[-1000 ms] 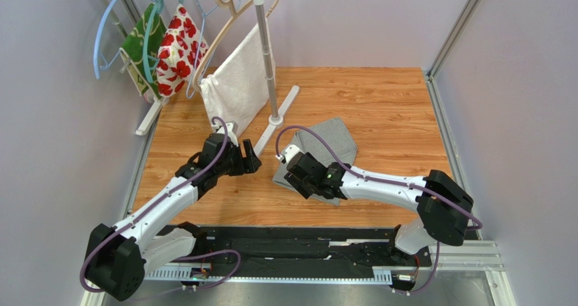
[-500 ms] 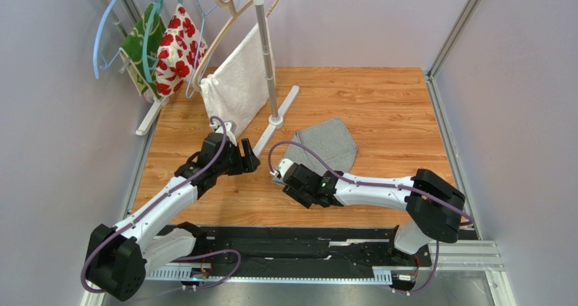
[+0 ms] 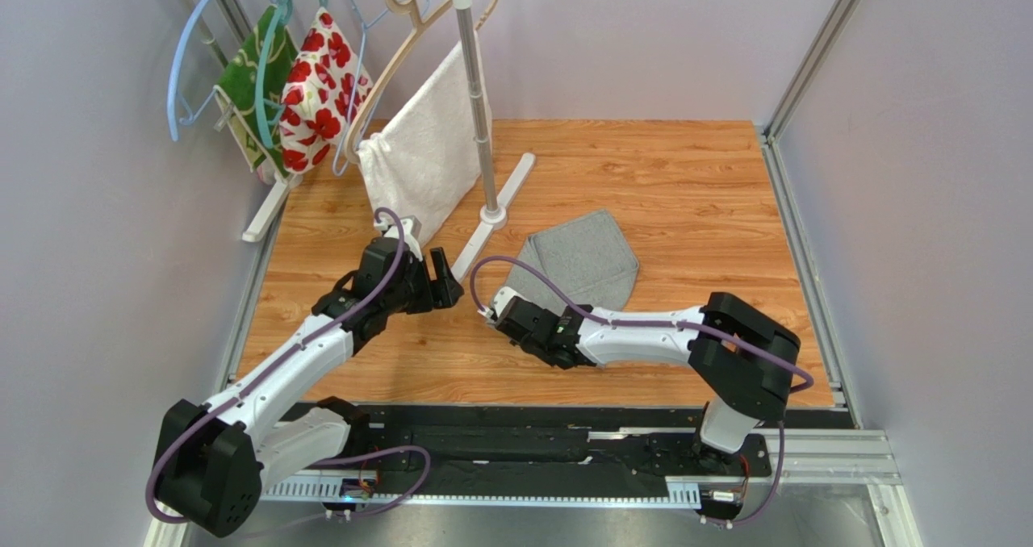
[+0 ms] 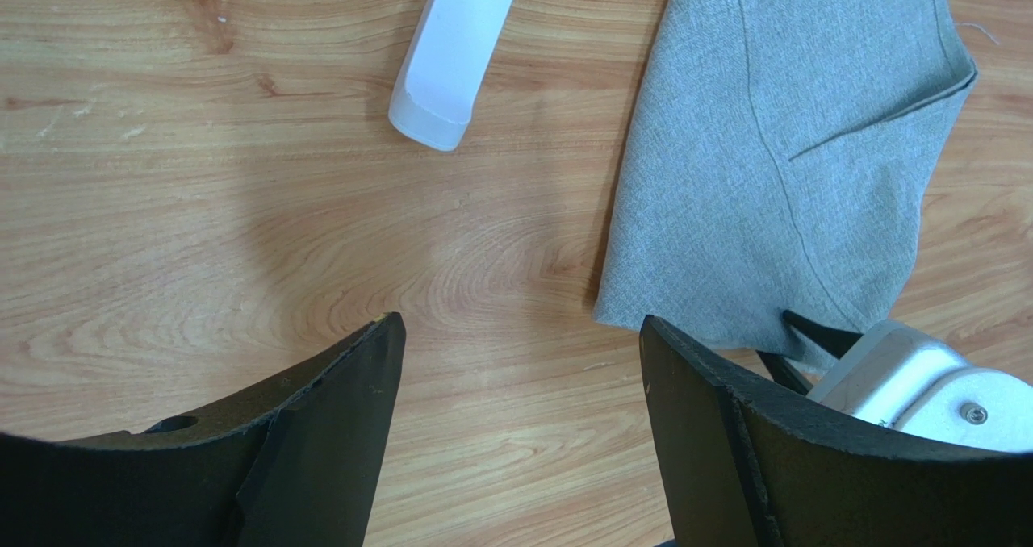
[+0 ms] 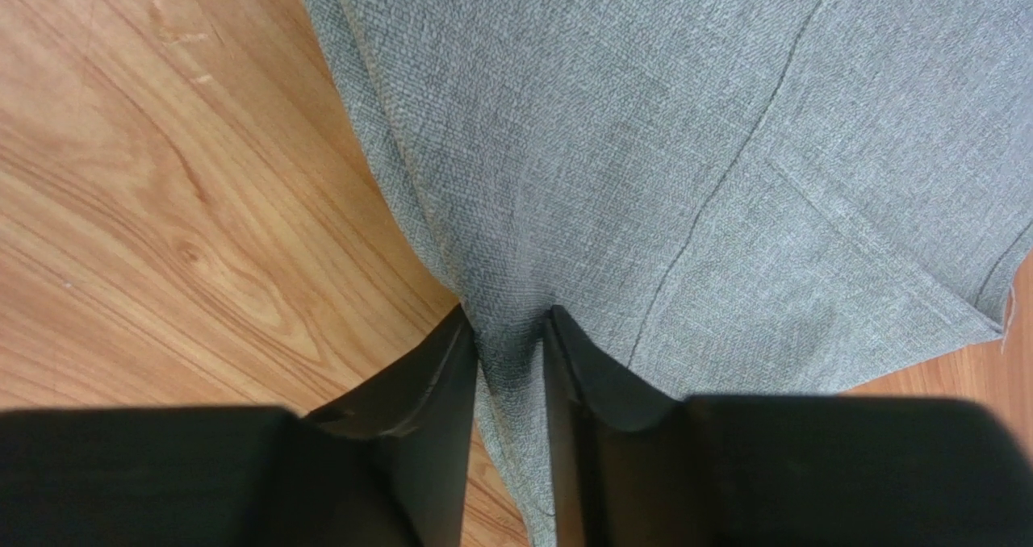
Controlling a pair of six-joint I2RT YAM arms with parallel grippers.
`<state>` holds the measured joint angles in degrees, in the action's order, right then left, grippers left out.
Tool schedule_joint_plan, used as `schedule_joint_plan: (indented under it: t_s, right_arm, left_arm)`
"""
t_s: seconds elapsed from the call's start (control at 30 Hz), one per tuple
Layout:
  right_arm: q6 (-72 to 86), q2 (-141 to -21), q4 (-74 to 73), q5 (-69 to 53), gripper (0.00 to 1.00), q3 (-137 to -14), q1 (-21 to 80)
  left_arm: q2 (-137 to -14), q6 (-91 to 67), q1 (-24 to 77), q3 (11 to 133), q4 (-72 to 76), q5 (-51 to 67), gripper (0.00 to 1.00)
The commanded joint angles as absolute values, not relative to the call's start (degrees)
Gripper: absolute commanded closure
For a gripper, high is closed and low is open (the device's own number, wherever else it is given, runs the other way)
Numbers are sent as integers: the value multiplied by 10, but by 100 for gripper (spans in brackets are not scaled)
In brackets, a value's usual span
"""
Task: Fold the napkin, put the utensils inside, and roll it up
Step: Roll the napkin with the utensil
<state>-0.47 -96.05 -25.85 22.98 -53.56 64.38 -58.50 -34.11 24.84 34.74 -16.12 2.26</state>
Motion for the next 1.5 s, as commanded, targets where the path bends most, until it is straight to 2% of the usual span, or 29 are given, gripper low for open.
schedule_joint_plan:
  t_s: [0.0, 0.17, 0.5, 0.83, 1.03, 1.1, 1.23, 1.33, 1.37, 1.43, 1.47]
  right_arm:
    - [14, -980, -285, 250, 77, -564, 646]
    - [17, -977, -290, 236, 81, -565, 646]
    - [33, -969, -288, 231, 85, -561, 645]
    - [37, -979, -288, 236, 87, -565, 645]
    - [36, -982, -288, 236, 87, -567, 645]
    - [36, -982, -287, 235, 88, -567, 645]
    - [38, -982, -288, 238, 88, -566, 645]
    - [37, -980, -288, 239, 88, -567, 645]
    - [36, -980, -287, 241, 88, -568, 645]
    - [35, -976, -287, 243, 88, -571, 646]
    - [33, -974, -287, 243, 88, -573, 645]
  left_arm:
    - [-588, -340, 244, 342, -150, 31, 20]
    - [-631, -362, 244, 336, -92, 92, 21]
    - [-791, -420, 250, 344, 60, 179, 24]
    - [-831, -438, 282, 300, 131, 226, 25]
    - [-856, -438, 298, 298, 130, 229, 33]
    - [-866, -436, 298, 299, 131, 221, 42]
    - [-885, -437, 299, 306, 136, 226, 50]
    - [-893, -437, 299, 309, 140, 228, 63]
    - [-893, -436, 299, 311, 137, 229, 74]
    - [-892, -436, 299, 318, 132, 229, 82]
    - [-890, -438, 299, 322, 123, 232, 90]
